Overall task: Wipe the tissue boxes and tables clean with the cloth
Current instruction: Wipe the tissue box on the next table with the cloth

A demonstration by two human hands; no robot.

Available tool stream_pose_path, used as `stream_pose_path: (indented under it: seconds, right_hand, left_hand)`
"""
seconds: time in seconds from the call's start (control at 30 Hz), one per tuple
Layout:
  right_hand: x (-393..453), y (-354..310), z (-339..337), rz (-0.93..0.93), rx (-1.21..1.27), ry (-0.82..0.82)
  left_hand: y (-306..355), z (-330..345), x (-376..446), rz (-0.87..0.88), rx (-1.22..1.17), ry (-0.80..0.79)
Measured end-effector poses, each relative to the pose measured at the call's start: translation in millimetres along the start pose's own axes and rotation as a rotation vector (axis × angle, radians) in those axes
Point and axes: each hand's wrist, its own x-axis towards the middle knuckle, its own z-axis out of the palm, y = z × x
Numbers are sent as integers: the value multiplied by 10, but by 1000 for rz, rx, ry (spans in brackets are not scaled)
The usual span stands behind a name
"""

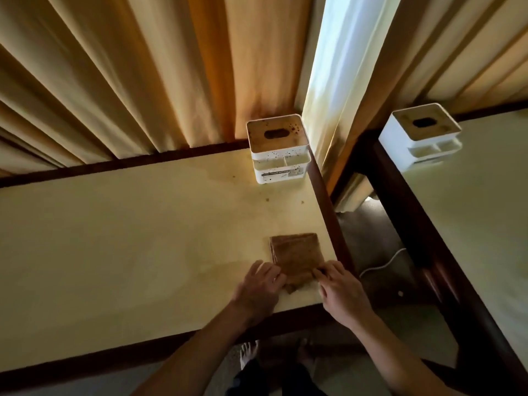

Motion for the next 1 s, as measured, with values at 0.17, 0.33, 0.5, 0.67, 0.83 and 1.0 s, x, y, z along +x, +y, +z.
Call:
stream_pose_path:
  seconds: [0.17, 0.33, 0.5, 0.67, 0.83, 1.0]
  right_hand:
    - [-21, -97, -3, 123, -28, -62]
    - [72, -269, 97, 178, 19, -16]
    - [187, -405, 201, 229, 79, -32]
    - [205, -424, 190, 299, 161, -117]
    - [219, -450, 183, 328, 172, -116]
    - [337, -559, 167, 384, 121, -51]
  left_hand:
    - [-92, -175, 33, -90, -100, -67]
    - [-255, -443, 425, -349, -225, -83]
    - [-370, -526, 797, -347, -101, -324]
    - [-401, -582, 925, -276, -24, -380]
    - [-409, -590, 938, -323, -89, -392]
    - [-414, -713, 978, -440, -425, -364]
